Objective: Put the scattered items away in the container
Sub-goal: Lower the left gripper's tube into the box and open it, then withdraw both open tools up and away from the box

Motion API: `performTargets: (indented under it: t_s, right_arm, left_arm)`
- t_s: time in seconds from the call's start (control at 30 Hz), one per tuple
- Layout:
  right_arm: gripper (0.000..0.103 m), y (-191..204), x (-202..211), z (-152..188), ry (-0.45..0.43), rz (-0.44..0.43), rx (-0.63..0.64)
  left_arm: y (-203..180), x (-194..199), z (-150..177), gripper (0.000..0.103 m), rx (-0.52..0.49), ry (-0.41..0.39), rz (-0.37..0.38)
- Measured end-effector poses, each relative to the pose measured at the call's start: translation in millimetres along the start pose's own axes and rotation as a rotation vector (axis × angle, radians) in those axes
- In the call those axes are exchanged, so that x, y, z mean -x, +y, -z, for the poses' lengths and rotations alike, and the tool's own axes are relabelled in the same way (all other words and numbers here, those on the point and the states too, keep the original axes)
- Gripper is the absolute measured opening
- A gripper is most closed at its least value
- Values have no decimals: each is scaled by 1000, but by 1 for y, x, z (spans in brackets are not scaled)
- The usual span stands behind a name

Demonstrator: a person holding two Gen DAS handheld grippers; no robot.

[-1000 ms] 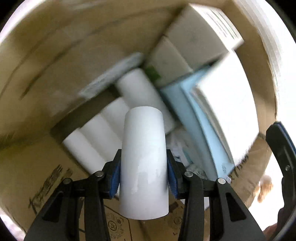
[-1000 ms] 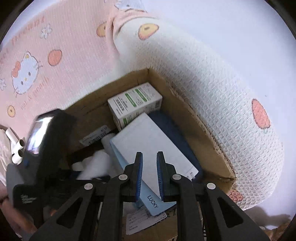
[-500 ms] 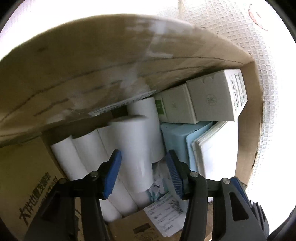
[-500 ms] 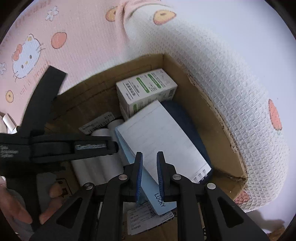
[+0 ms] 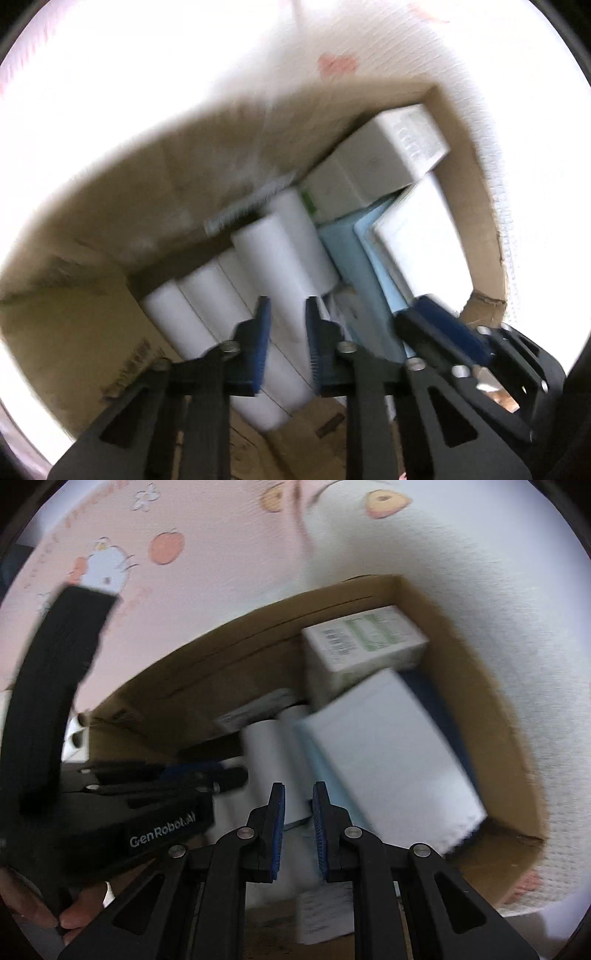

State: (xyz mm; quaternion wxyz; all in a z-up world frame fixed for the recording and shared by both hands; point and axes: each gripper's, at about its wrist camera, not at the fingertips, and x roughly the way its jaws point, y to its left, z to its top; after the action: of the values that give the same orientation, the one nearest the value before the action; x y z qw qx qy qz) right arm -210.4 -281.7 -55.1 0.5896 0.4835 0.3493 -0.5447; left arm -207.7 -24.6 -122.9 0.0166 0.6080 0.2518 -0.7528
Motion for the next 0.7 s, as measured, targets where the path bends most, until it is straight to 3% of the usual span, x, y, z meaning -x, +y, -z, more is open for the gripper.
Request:
performTargets:
  t_s: [0.13, 0.23, 0.33, 0.53, 0.6, 0.7]
  right_arm:
    - [12, 13, -7, -9, 14, -6, 20]
    - [12, 19, -15, -15, 37, -61, 2]
    - [12, 31, -29, -17, 101, -27, 48]
    - [11, 33, -71, -28, 279, -90, 2]
    - [11, 33, -80, -32, 302, -87, -15]
    - [11, 42, -88, -36, 308, -29, 16]
  left_arm:
    - [-1, 9, 0, 10, -29, -74, -31]
    - [10, 4, -4, 8, 14, -32, -14]
    - [-5, 6, -3, 5, 2, -20, -19]
    - [-7, 34, -1, 6, -133, -223, -146]
    - [7, 38, -9, 6, -143, -228, -115]
    - [38, 32, -23, 5, -86, -163, -33]
